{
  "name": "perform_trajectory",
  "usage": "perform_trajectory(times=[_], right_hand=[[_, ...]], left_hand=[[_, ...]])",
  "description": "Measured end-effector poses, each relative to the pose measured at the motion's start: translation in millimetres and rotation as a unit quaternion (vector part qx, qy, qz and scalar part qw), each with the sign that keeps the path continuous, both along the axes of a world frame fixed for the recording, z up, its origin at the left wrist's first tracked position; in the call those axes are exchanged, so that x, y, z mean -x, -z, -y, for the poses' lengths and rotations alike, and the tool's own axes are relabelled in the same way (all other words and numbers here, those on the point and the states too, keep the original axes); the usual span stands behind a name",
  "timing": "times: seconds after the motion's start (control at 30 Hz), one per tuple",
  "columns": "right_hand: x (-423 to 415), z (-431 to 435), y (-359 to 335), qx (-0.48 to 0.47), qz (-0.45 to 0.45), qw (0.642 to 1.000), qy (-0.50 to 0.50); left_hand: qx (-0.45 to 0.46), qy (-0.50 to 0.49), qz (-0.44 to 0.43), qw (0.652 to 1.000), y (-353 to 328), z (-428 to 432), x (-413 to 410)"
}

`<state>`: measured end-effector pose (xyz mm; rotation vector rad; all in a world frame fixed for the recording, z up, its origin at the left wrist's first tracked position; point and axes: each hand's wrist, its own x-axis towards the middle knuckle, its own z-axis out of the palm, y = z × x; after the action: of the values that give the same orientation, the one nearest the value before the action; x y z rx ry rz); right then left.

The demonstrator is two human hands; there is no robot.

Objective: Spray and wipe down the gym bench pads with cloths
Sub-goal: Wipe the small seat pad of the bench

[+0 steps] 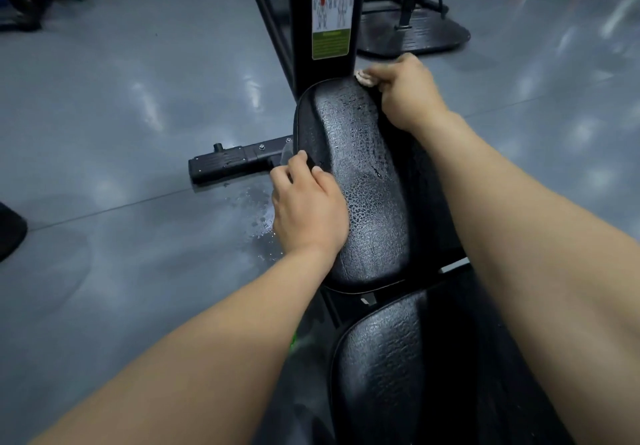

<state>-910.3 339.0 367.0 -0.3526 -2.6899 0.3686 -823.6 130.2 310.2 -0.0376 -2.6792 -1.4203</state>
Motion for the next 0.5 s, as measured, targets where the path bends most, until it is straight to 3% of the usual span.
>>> perform_trajectory(times=[0.07,0.17,0.23,0.4,0.5], right_hand=[[1.0,23.1,3.5,-0.026,-0.017,0.999,-0.02],[-1.9,68.6,5.1,-0.068,-0.028,0.984,-0.163],[-2.0,71.2,1.2,-0.086,-0.014,0.977,-0.194],[-5.9,5.0,-1.9,-0.008,0.002,1.0,-0.023],[-26.2,-12.3,4.1,0.058,0.019,0.998,-0.018]], left_hand=[[-0.003,-0.003,0.0,1.0,-0.5,-0.6,0.0],[-0.006,-0.004,0.002,1.0,-0.6,0.5,-0.6],[-0.007,-0.002,0.007,1.0,-0.7,0.4,-0.4],[-0.003,0.001,0.01,1.0,-2.3,1.9,-1.2],[-0.004,0.005,0.014,1.0,-1.6,2.8,-0.9]])
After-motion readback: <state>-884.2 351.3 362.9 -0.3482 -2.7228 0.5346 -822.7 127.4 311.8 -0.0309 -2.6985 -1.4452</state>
